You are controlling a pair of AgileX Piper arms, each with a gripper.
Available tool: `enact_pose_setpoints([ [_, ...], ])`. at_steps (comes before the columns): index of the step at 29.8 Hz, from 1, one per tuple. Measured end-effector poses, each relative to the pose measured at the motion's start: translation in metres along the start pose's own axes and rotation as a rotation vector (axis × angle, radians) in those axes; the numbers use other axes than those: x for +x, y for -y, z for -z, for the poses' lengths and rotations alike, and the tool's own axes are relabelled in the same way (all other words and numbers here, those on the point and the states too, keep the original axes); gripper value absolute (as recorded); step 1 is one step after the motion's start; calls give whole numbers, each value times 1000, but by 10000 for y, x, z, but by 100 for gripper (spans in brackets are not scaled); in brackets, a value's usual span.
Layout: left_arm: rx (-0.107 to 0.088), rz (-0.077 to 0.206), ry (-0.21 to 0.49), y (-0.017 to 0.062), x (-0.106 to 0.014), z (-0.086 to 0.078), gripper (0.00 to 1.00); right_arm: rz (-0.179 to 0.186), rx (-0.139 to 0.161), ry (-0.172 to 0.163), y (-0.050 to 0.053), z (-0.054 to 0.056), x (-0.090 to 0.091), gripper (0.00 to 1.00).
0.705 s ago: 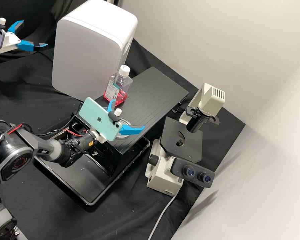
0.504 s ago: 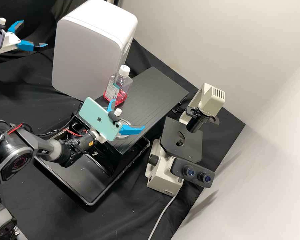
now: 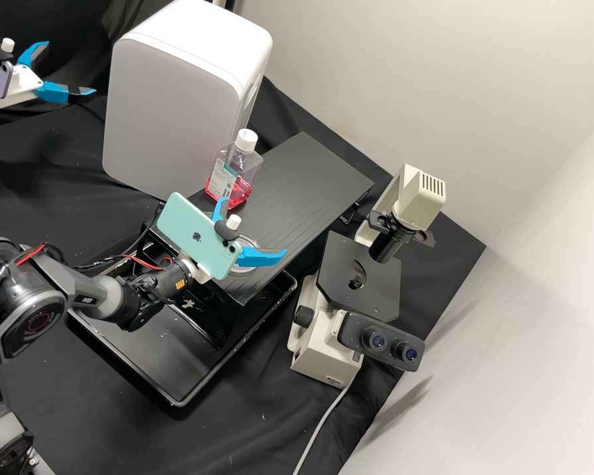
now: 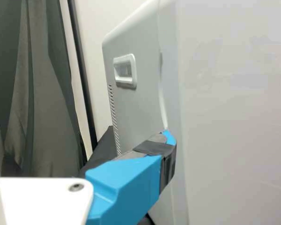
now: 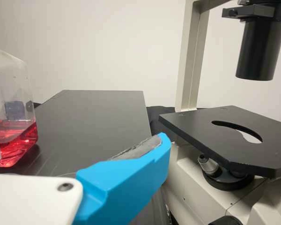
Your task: Place the lid on the petri dish
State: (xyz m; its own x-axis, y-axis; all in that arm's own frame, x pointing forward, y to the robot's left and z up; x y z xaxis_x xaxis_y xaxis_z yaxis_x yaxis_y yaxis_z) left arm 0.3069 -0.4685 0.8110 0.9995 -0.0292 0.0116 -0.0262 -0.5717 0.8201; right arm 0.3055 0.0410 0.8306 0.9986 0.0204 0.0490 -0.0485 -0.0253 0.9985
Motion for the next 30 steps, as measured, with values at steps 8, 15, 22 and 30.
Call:
enact_pose_setpoints([
  [8, 9, 37, 79, 179, -52, -468, 100, 0, 0, 0, 0, 0, 0, 100],
  [15, 33, 51, 157, 405, -155, -680, 100, 0, 0, 0, 0, 0, 0, 100],
  [22, 40, 90, 197, 576, -274, -729, 100, 0, 0, 0, 0, 0, 0, 100],
  [30, 5, 131, 337, 680, -355, -851, 100, 0, 0, 0, 0, 0, 0, 100],
])
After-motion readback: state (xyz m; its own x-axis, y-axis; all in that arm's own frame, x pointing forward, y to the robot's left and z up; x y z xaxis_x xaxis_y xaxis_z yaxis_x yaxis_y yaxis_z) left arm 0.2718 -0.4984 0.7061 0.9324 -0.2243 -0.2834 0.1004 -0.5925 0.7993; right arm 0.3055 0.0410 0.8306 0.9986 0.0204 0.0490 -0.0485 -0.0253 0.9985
